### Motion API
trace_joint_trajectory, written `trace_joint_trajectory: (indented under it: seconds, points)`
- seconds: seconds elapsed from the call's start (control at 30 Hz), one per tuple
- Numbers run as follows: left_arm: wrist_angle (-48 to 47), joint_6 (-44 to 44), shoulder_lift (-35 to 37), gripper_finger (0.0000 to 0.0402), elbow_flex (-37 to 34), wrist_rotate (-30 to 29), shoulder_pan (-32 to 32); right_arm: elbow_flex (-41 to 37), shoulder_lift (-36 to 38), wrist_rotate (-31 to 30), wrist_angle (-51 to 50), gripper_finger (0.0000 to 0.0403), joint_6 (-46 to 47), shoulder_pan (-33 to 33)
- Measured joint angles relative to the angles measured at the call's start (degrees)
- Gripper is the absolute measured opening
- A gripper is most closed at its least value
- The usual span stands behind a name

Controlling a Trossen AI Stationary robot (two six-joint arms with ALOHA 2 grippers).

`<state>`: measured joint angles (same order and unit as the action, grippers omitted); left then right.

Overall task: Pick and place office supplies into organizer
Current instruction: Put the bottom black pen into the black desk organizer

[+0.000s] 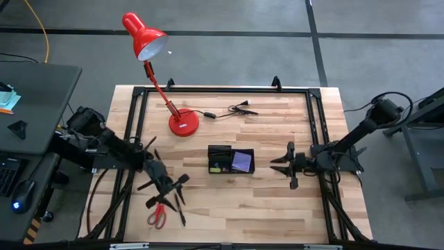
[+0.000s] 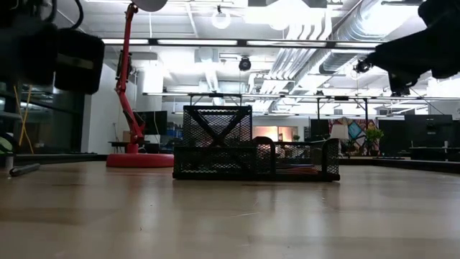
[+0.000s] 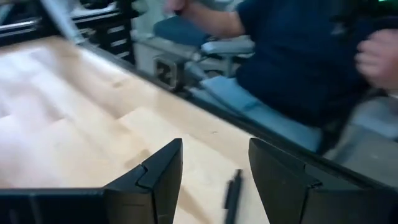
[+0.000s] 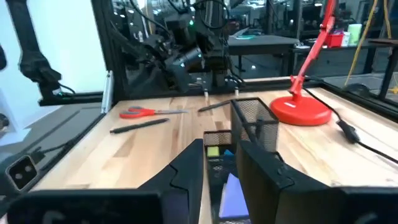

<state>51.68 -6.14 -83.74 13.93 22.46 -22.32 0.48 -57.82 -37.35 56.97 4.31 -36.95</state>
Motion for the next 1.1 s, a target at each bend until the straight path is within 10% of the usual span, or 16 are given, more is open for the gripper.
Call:
trace_joint_trajectory:
  seconds: [0.17, 0.73, 0.93, 1.1]
  points:
    - [1.86, -2.92, 0.0, 0.0172, -0.65, 6.43, 0.2, 0.03, 3.02, 0.34, -3.37, 0.0087, -0.76, 0.25]
    - [-3.9, -0.44, -0.23, 0.0172, -0.63, -8.56, 1.44, -0.01, 5.31, -1.45, -21.93, 0.0087, -6.78, 0.48]
    - [-0.41, -10.51, -1.63, 0.0172, -0.56, 1.55, 0.32, -0.01, 5.31, -1.43, -24.68, 0.0087, -6.86, 0.48]
    - [-0.57, -9.86, -1.94, 0.0172, -0.61, -7.73, -2.44, -0.01, 5.31, -1.44, -25.08, 0.0087, -6.81, 0.48]
